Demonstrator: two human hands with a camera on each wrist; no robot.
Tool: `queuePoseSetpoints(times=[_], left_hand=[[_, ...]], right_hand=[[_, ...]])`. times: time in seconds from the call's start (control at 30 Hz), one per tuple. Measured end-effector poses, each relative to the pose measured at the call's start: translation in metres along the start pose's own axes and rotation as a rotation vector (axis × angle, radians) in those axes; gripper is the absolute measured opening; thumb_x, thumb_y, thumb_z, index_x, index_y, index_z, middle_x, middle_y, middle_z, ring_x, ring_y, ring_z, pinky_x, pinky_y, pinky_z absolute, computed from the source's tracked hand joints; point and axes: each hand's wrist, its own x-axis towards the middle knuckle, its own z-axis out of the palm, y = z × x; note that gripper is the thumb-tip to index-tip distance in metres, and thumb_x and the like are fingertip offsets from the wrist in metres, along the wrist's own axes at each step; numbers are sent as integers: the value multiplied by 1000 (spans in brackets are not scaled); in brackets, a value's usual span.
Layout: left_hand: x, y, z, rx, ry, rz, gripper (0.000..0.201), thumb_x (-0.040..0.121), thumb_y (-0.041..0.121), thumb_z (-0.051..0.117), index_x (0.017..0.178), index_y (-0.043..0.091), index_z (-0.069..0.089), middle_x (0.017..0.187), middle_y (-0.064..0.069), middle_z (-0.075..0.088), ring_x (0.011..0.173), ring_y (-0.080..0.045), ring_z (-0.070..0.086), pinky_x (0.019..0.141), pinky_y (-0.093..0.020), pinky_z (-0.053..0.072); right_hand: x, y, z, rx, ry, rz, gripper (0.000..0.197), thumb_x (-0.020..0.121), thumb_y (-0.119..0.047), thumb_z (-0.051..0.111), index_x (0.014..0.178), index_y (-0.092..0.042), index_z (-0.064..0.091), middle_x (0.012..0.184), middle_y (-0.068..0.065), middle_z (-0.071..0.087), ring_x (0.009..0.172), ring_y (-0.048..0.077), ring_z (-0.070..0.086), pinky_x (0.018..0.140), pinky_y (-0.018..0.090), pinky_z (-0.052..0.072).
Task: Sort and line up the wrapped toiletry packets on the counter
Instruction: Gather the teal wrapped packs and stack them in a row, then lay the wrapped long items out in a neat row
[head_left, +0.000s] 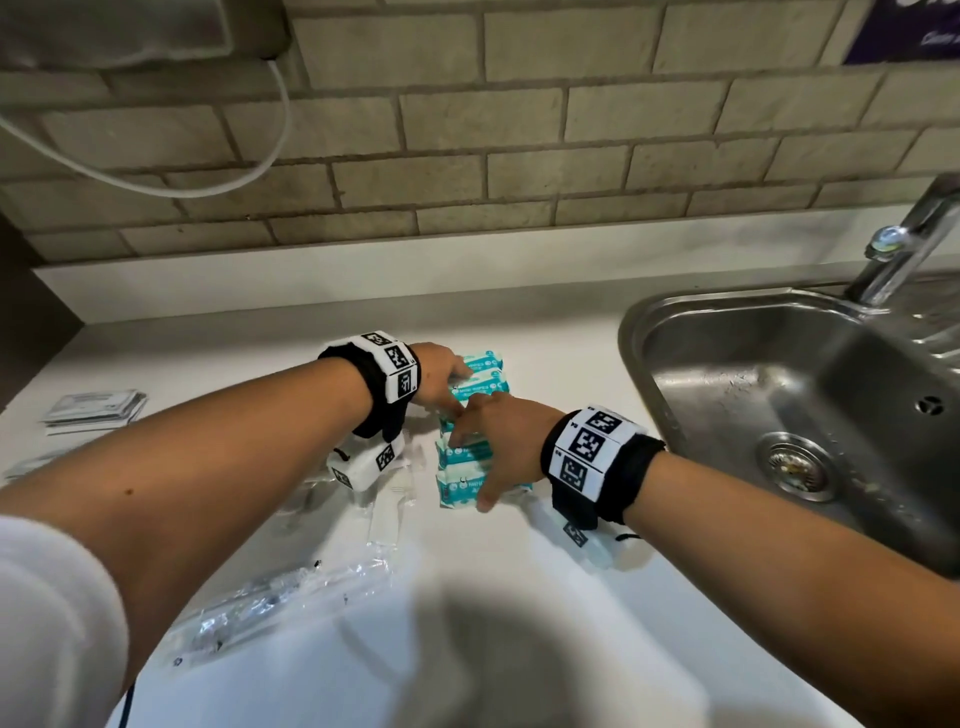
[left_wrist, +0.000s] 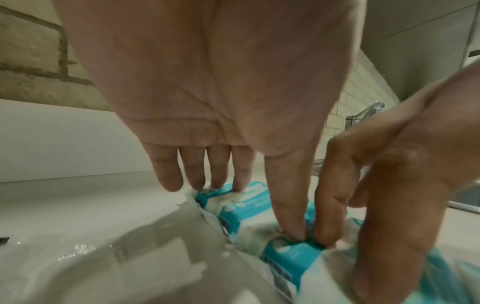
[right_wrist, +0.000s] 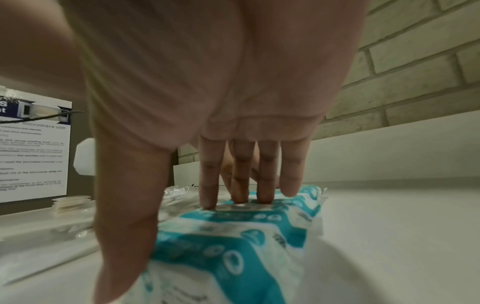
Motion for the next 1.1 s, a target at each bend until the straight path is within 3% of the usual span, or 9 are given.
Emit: queuePoseSetpoints(times=[0.1, 0.27, 0.33, 0.4, 0.47, 0.57, 0.83, 0.97, 1.1], left_hand=[[1, -1, -3, 37, 0, 16, 76, 83, 46, 69, 148, 20, 38, 152, -3, 41, 133, -23, 45, 107, -31, 36], [5, 0, -6, 88, 7, 28, 68, 83, 45, 69, 141, 18, 48, 137, -4, 57, 116, -23, 56, 98, -32, 42], [8, -1, -5, 122, -7, 31, 48, 83, 46, 67, 121, 18, 60, 119, -8, 63, 94, -21, 54, 91, -34, 45], [7, -2, -4, 143, -11, 21, 35, 83, 45, 65, 106, 19, 58, 104, -6, 61, 85, -21, 51, 83, -33, 45], [5, -3, -2, 120, 6, 11, 45, 84, 44, 65, 120, 17, 60, 117, -6, 64, 99, -24, 59, 89, -33, 47], [-1, -3, 1, 28, 47, 15, 67, 83, 46, 68, 142, 21, 48, 140, -3, 55, 122, -22, 56, 101, -34, 45], [-42, -18, -10, -316, 217, -19, 58, 83, 39, 72, 136, 23, 55, 141, -1, 54, 130, -19, 49, 103, -27, 36], [-89, -39, -17, -475, 288, -14, 50, 83, 37, 72, 128, 19, 60, 125, 1, 65, 114, -14, 60, 95, -22, 41], [-143, -67, -1, -426, 319, -50, 22, 85, 33, 71, 103, 22, 70, 90, 8, 68, 85, -9, 62, 79, -23, 45]], right_hand=[[3, 2, -2, 18, 5, -5, 77, 62, -43, 85, 130, -26, 56, 128, -4, 52, 119, 19, 49, 98, 32, 44], [7, 1, -4, 19, 1, -4, 75, 61, -42, 85, 128, -26, 57, 124, -3, 53, 116, 19, 49, 94, 33, 47], [8, 0, -3, 20, 3, 2, 74, 60, -41, 86, 126, -25, 57, 122, -3, 53, 114, 19, 50, 91, 32, 48], [9, -1, -3, 8, 9, 8, 74, 58, -41, 86, 124, -26, 56, 120, -3, 53, 112, 20, 50, 88, 32, 48], [10, -3, -4, -8, 9, 7, 73, 58, -42, 86, 122, -27, 56, 118, -4, 53, 111, 20, 50, 84, 31, 47], [11, -4, -3, -53, 9, 5, 74, 58, -45, 84, 122, -27, 53, 118, -3, 51, 111, 21, 46, 81, 32, 45], [8, -16, 3, -171, -16, 47, 86, 59, -55, 81, 131, -27, 44, 128, -2, 43, 119, 23, 43, 88, 37, 45], [7, -37, -20, -163, -76, 90, 72, 63, -56, 78, 123, -26, 52, 119, -4, 57, 108, 23, 57, 89, 36, 50], [25, -76, -23, -157, 159, -45, 40, 81, -41, 62, 117, -24, 56, 116, -2, 63, 101, 23, 60, 73, 28, 42]])
